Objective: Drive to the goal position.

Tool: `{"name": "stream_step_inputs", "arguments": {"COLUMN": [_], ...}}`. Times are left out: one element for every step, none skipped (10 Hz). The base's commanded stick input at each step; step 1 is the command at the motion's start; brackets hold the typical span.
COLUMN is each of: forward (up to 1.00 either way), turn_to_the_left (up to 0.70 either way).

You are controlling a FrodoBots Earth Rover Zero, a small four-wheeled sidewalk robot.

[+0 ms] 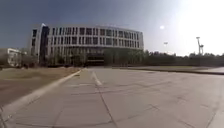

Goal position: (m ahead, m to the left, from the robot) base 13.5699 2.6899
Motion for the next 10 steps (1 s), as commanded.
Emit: {"name": "stream_step_inputs", "arguments": {"forward": [0.70,0.70,0.70,0.70,0.70,0.63,0.62,0.65,0.70,0.70], "turn_to_the_left": [0.00,0.00,0.00,0.00,0.00,0.00,0.00,0.00,0.00,0.00]}}
